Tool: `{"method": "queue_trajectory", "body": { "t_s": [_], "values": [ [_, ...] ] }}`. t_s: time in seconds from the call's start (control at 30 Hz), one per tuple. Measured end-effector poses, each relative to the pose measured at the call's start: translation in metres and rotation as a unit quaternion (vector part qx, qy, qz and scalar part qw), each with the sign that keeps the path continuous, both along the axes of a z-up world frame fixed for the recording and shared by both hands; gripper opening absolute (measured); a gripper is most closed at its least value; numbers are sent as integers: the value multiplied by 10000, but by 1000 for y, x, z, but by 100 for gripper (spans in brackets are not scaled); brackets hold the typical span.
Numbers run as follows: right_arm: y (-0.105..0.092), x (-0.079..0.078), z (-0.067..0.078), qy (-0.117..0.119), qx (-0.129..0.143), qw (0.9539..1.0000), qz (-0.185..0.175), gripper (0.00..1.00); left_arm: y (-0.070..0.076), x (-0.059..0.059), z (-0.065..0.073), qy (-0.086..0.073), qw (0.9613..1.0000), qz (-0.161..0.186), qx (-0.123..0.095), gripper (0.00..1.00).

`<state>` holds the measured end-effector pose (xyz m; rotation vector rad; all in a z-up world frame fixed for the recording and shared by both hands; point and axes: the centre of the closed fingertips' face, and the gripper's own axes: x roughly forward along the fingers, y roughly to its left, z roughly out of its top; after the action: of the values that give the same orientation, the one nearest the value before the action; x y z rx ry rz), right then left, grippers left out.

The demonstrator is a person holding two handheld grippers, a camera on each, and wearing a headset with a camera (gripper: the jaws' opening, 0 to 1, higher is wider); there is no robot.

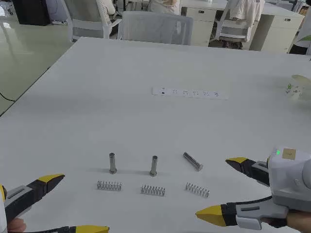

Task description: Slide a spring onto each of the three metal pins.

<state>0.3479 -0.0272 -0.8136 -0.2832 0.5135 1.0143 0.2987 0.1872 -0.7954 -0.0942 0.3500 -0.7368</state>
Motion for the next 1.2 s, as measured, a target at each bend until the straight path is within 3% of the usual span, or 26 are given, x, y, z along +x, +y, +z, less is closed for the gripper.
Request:
{"method": "queue_trajectory", "body": {
  "t_s": [1.2],
  "values": [
    [-2,0,-2,44,-34,10000,-28,94,-3,0,-3,38,10000,-41,-9,95]
  ]
}}
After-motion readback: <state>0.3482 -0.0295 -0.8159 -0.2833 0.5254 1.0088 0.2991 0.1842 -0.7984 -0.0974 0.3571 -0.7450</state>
